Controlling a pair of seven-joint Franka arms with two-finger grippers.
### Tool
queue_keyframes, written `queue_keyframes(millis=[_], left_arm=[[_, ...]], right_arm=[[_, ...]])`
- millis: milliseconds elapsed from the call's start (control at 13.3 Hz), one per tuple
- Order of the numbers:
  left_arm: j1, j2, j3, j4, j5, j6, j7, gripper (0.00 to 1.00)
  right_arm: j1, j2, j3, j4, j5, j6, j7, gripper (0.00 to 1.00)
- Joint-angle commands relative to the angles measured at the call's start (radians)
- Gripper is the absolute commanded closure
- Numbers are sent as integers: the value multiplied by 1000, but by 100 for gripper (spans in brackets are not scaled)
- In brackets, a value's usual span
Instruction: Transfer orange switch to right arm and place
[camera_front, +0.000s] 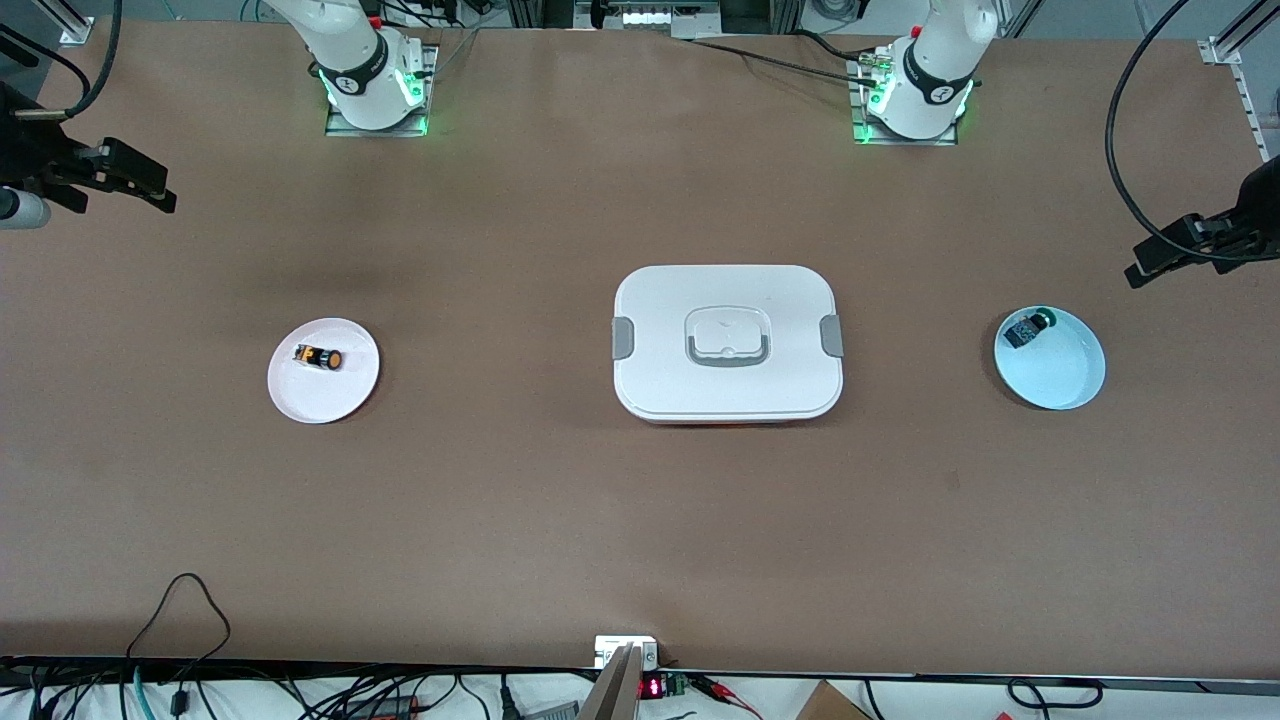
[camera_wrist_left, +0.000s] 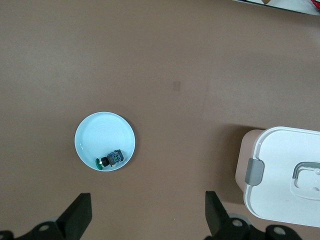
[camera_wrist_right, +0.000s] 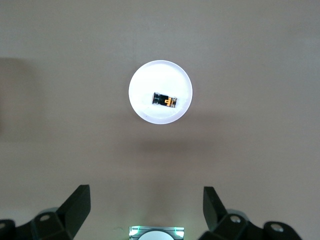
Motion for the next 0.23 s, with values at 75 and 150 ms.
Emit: queue_keyframes(millis=[75,150], left_arm=[[3,-32,-10,-39,7,20,26,0],[4,-32,-10,-39,7,20,27,0]], right_arm=[[-5,-1,4,9,12,-3,1,0],[-5,-1,6,9,15,0,1,0]])
